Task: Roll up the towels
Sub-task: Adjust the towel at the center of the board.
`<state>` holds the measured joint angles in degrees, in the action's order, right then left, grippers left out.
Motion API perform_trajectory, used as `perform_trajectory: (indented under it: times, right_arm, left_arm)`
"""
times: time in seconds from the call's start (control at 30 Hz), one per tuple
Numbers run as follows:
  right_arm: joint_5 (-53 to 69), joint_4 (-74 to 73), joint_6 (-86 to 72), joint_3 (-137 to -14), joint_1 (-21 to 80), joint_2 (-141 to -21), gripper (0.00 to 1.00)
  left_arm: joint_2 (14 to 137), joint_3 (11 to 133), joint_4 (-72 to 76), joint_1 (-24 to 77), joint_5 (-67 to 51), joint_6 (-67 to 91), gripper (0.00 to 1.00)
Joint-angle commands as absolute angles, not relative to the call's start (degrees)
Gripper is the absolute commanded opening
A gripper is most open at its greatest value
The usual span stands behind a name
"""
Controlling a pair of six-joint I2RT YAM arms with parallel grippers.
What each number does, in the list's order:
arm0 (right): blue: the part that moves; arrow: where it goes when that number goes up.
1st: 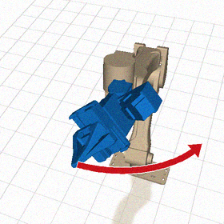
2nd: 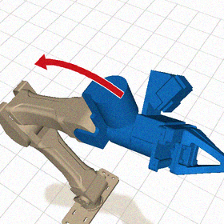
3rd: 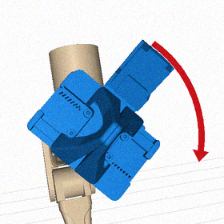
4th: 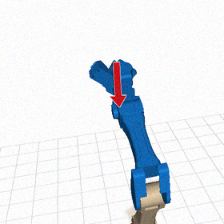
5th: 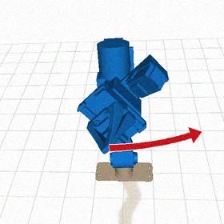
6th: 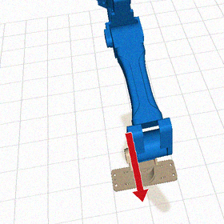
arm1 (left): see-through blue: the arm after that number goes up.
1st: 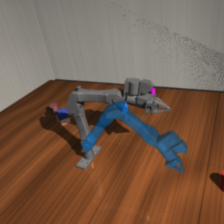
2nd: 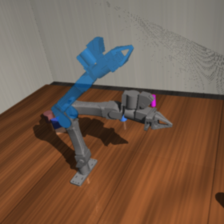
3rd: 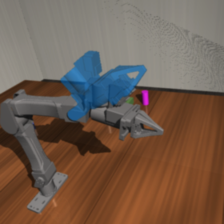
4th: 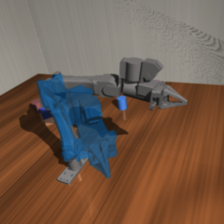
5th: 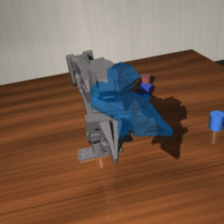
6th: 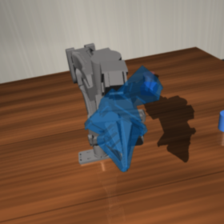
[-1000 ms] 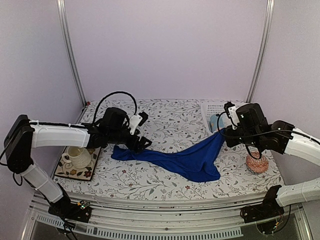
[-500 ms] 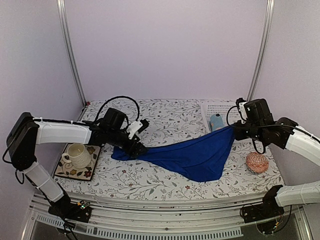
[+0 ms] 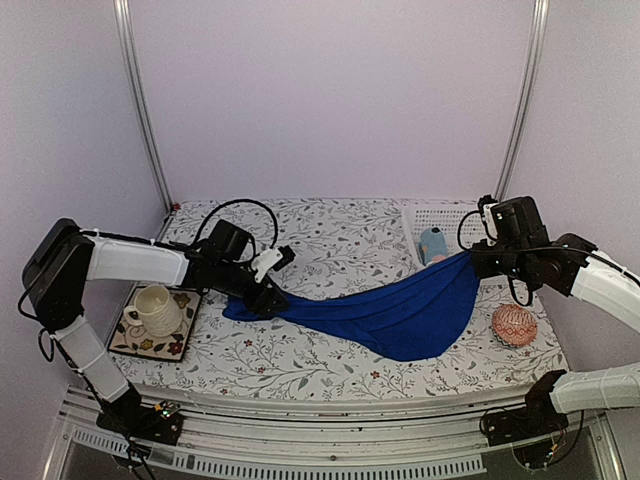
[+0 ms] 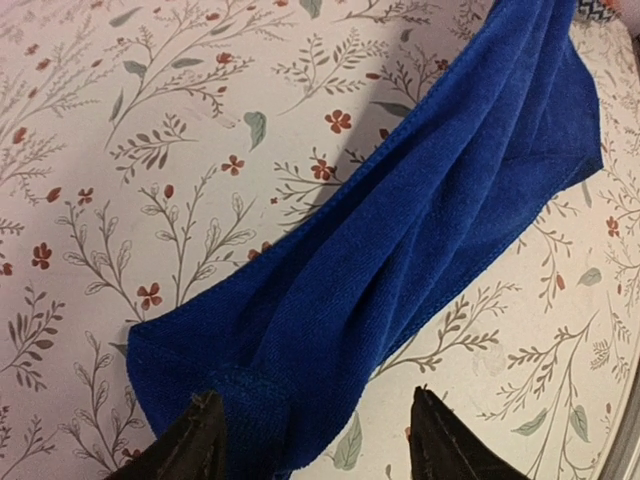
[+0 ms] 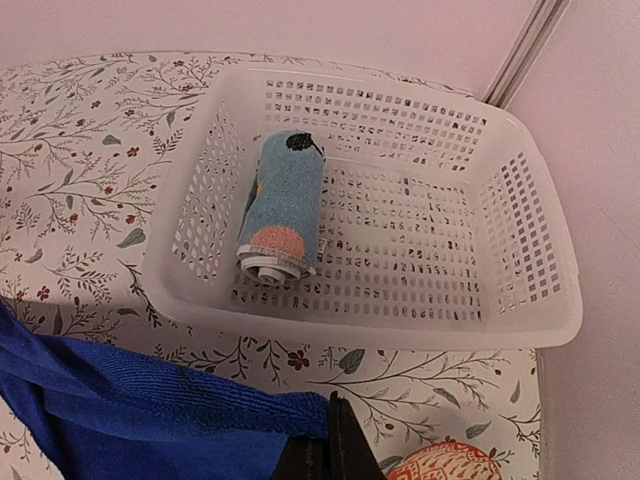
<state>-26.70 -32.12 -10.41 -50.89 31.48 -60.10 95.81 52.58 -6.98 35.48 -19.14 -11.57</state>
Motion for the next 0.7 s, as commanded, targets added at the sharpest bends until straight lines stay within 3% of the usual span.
perform_trajectory:
  times: [0.0, 0.4, 0.67]
  right_arm:
    - [-26.42, -31.94, -10.1, -50.94, 31.11, -60.29, 0.04]
    - [-24.79, -31.37, -9.65, -50.94, 31.12, -60.62, 0.04]
    - [-23.25, -31.15, -10.26, -50.61, 30.95, -64.46, 0.04]
  left_arm:
    - [96.52, 53.36, -4.27, 32.0, -19.09, -11.14, 0.63]
    - [101.48, 55.93, -3.7, 27.21, -26.69, -9.26, 0.62]
    - [101.01, 56.51, -4.92, 26.9, -25.93, -7.09, 0.17]
